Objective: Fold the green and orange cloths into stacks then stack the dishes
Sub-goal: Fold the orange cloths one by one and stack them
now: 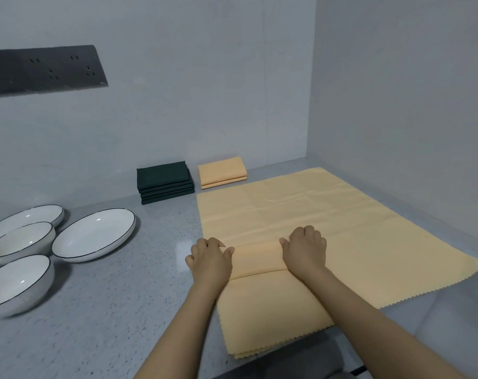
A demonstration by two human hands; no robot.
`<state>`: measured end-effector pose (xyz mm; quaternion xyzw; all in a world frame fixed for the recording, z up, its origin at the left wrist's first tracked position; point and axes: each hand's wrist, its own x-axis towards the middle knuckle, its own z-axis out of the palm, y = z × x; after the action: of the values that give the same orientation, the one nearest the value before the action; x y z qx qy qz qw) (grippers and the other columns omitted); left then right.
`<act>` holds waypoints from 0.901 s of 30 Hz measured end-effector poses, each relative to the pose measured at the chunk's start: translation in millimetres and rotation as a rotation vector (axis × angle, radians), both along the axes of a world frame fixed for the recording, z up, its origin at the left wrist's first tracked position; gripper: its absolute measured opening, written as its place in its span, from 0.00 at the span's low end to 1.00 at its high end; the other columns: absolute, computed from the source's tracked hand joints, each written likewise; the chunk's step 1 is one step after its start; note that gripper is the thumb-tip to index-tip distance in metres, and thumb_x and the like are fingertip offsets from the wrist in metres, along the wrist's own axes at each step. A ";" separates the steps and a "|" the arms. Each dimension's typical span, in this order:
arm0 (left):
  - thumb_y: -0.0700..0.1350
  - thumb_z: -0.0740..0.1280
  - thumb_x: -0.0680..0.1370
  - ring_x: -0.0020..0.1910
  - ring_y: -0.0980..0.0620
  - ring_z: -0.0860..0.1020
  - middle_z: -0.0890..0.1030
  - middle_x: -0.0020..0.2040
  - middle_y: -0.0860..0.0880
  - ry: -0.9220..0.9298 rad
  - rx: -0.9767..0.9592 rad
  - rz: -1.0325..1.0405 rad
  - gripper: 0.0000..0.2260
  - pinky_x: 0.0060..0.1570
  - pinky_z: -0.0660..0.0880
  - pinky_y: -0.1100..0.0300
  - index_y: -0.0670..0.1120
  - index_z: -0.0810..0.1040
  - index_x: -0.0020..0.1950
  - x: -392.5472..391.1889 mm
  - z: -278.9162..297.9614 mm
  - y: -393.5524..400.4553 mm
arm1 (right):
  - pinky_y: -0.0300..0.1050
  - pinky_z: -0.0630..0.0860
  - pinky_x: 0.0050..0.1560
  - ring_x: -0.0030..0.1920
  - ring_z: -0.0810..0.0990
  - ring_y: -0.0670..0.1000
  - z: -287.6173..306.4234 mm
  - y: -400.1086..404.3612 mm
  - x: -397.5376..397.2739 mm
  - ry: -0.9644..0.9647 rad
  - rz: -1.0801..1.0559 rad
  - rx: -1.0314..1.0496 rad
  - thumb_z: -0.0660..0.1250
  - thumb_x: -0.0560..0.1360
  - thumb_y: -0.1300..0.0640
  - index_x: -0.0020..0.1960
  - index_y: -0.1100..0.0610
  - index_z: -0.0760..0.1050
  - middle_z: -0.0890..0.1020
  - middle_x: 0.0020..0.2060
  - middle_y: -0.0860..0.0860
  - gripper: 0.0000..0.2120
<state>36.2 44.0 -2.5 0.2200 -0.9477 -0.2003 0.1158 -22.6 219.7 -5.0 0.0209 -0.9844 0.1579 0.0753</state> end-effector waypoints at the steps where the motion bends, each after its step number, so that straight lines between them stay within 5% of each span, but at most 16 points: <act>1: 0.54 0.57 0.81 0.61 0.50 0.65 0.68 0.58 0.50 0.000 0.026 -0.012 0.11 0.54 0.56 0.58 0.50 0.71 0.58 0.6 2.2 -0.1 | 0.47 0.61 0.62 0.63 0.66 0.56 5.0 2.1 0.2 -0.039 0.001 -0.007 0.54 0.81 0.47 0.63 0.61 0.67 0.69 0.62 0.56 0.20; 6: 0.47 0.64 0.79 0.45 0.51 0.71 0.72 0.42 0.53 0.203 0.307 -0.093 0.05 0.48 0.60 0.59 0.48 0.70 0.45 8.6 2.4 -2.4 | 0.47 0.61 0.61 0.64 0.67 0.57 17.6 5.6 -1.8 -0.173 0.026 -0.131 0.56 0.80 0.51 0.62 0.60 0.68 0.71 0.62 0.56 0.15; 9: 0.46 0.64 0.79 0.32 0.54 0.67 0.69 0.33 0.52 0.325 0.469 -0.116 0.06 0.34 0.64 0.63 0.46 0.70 0.46 12.8 10.6 -0.2 | 0.46 0.66 0.47 0.51 0.74 0.58 24.6 5.3 2.2 -0.123 0.073 -0.309 0.55 0.81 0.57 0.57 0.60 0.65 0.78 0.54 0.54 0.08; 13: 0.44 0.66 0.78 0.36 0.58 0.68 0.70 0.38 0.51 0.480 0.638 -0.055 0.04 0.31 0.65 0.72 0.45 0.72 0.49 3.1 27.4 -1.6 | 0.44 0.64 0.38 0.44 0.73 0.54 35.9 -3.1 -0.5 -0.036 0.131 -0.571 0.52 0.79 0.66 0.51 0.57 0.60 0.78 0.51 0.50 0.05; 19: 0.44 0.62 0.80 0.39 0.56 0.72 0.70 0.45 0.50 0.463 0.861 -0.147 0.15 0.37 0.69 0.64 0.52 0.59 0.62 -25.9 51.1 -11.0 | 0.44 0.63 0.35 0.44 0.72 0.53 54.0 -18.0 -32.3 0.052 0.064 -0.851 0.54 0.80 0.65 0.50 0.58 0.61 0.73 0.41 0.48 0.03; 22: 0.38 0.63 0.79 0.44 0.54 0.73 0.70 0.49 0.54 0.462 0.787 -0.230 0.15 0.40 0.71 0.70 0.51 0.62 0.59 -46.9 51.6 -22.3 | 0.45 0.63 0.34 0.42 0.72 0.54 56.9 -28.0 -63.2 0.070 0.040 -0.896 0.55 0.80 0.63 0.51 0.57 0.60 0.73 0.39 0.49 0.04; 25: 0.38 0.65 0.78 0.50 0.49 0.72 0.75 0.51 0.54 0.469 0.641 -0.214 0.08 0.49 0.69 0.61 0.52 0.73 0.49 -70.2 47.8 -34.4 | 0.45 0.62 0.30 0.32 0.68 0.54 57.8 -35.0 -84.9 0.085 0.067 -0.901 0.58 0.80 0.60 0.50 0.56 0.60 0.69 0.29 0.51 0.06; 27: 0.39 0.65 0.78 0.52 0.52 0.72 0.76 0.56 0.50 0.461 0.626 -0.156 0.08 0.52 0.67 0.63 0.52 0.76 0.52 -92.9 45.4 -42.1 | 0.40 0.62 0.28 0.29 0.66 0.51 55.7 -43.5 -109.8 0.111 0.117 -0.920 0.62 0.79 0.58 0.47 0.57 0.64 0.68 0.27 0.50 0.06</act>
<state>-56.7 1.8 42.9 0.1211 -0.8038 -0.5319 0.2373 -132.4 176.1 50.7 0.0492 -0.8036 0.5808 0.1204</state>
